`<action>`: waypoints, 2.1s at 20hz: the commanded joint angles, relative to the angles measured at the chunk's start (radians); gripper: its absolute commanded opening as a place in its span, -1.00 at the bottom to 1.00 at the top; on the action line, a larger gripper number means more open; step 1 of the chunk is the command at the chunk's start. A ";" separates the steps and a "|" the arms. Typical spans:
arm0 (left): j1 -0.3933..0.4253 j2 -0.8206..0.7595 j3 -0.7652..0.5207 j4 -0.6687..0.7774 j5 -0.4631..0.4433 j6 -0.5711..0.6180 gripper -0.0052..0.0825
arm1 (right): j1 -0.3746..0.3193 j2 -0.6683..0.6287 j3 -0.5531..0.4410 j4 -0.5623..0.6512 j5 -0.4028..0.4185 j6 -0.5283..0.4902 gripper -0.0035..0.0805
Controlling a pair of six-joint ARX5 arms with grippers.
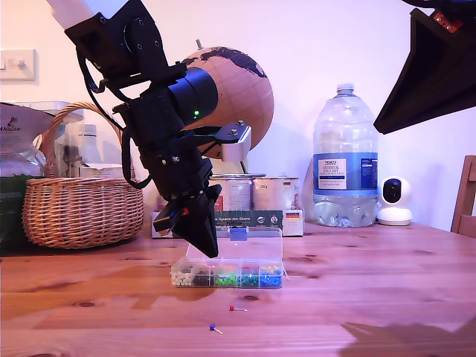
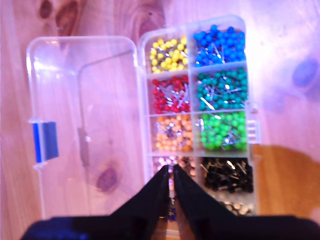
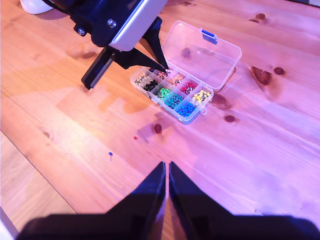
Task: Sort the loose pins on the table into their correct compartments
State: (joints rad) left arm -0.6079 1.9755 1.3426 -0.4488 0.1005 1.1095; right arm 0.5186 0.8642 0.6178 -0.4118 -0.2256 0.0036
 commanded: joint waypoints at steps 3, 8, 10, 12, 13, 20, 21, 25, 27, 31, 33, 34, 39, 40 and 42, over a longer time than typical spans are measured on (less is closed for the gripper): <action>-0.003 0.027 0.002 0.001 0.004 0.000 -0.87 | 0.004 0.003 -0.014 0.006 0.000 0.007 -0.95; -0.003 0.027 0.002 0.001 0.003 -0.002 -0.82 | 0.004 0.003 -0.014 0.006 0.000 0.007 -0.95; -0.003 0.027 0.002 0.001 -0.005 -0.002 -0.82 | 0.004 0.003 -0.014 0.006 0.000 0.007 -0.95; -0.003 0.027 0.002 0.001 -0.009 -0.002 -0.82 | 0.004 0.003 -0.014 0.006 0.000 0.007 -0.95; -0.003 0.027 0.002 0.001 -0.009 -0.002 -0.82 | 0.004 0.003 -0.014 0.005 0.000 0.007 -0.95; -0.004 0.027 0.002 0.001 -0.009 -0.002 -0.73 | 0.004 0.003 -0.014 0.002 0.000 0.006 -0.95; -0.004 0.027 0.002 0.001 -0.009 -0.002 -0.69 | 0.004 0.003 -0.014 0.002 0.000 0.006 -0.95; -0.004 0.027 0.002 0.001 -0.014 -0.002 -0.70 | 0.004 0.003 -0.014 0.002 0.000 0.006 -0.95; -0.004 0.027 0.002 0.003 -0.028 -0.002 -0.77 | 0.004 0.003 -0.014 0.003 0.000 0.006 -0.95; -0.004 0.008 0.010 0.000 -0.108 -0.045 -0.93 | 0.004 0.003 -0.014 0.020 0.002 -0.004 -0.95; -0.004 -0.021 0.019 -0.002 -0.136 -0.167 -0.93 | 0.004 0.003 -0.014 0.060 0.008 -0.004 -0.95; -0.004 -0.040 0.023 -0.008 -0.144 -0.241 -0.93 | 0.004 0.002 -0.014 0.072 0.008 -0.003 -0.95; -0.016 -0.163 0.023 -0.127 -0.116 -0.526 -0.93 | 0.004 0.002 -0.014 0.077 0.005 -0.004 -0.95; -0.019 -0.185 0.023 -0.154 -0.099 -0.573 -0.93 | 0.004 0.002 -0.014 0.077 0.008 -0.005 -0.95; -0.024 -0.226 0.023 -0.205 -0.048 -0.640 -0.93 | 0.004 0.003 -0.014 0.077 0.008 -0.005 -0.95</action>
State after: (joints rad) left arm -0.6262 1.7512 1.3582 -0.6441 0.0261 0.5026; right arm 0.5186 0.8642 0.6178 -0.3431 -0.2207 -0.0002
